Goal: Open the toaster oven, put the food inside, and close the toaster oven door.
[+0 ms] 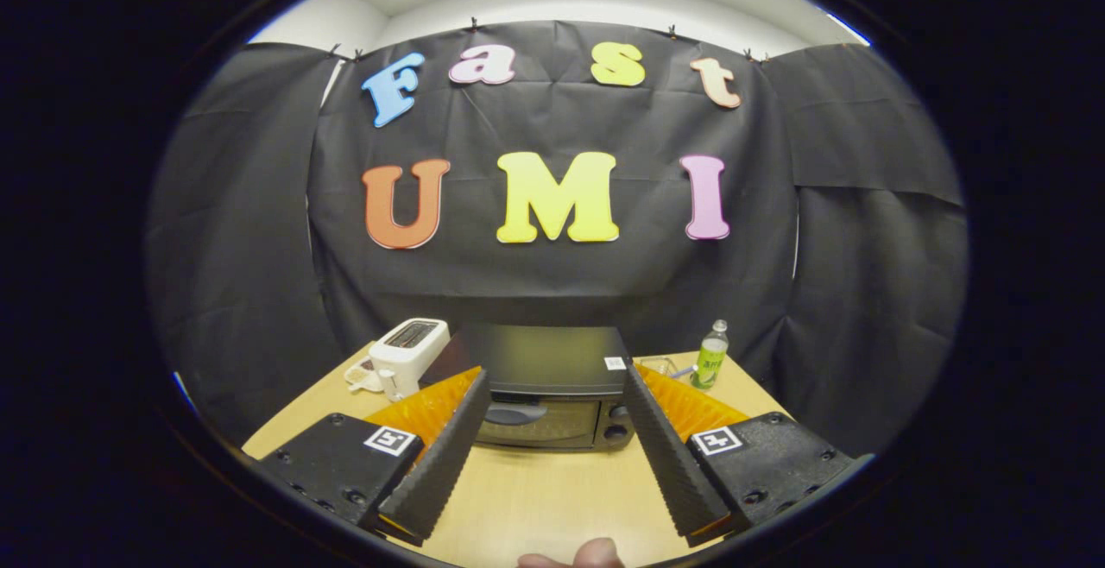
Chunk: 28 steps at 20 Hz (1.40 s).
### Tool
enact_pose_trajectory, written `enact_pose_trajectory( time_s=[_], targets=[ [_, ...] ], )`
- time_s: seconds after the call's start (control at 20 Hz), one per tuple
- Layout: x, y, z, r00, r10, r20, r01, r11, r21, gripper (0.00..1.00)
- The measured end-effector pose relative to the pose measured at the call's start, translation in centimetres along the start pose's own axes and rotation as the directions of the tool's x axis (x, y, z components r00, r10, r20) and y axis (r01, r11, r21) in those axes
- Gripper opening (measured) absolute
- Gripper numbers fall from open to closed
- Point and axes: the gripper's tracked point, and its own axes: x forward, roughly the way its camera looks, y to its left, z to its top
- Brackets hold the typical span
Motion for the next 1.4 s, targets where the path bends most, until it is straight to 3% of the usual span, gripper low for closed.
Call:
enact_pose_trajectory(
  time_s=[0.55, 0.95, 1.2, 1.4],
  targets=[
    [2.6, 2.1, -1.1, 0.995, 0.052, -0.08, -0.051, 0.999, 0.013, 1.0],
    [10.4, 4.0, -5.2, 0.979, 0.052, -0.197, -0.042, 0.998, 0.055, 1.0],
    [16.1, 5.2, -9.9, 0.955, 0.041, -0.292, -0.037, 0.999, 0.018, 1.0],
    [18.0, 5.1, -12.3, 0.937, 0.019, -0.348, -0.023, 1.0, -0.006, 1.0]
  ],
)
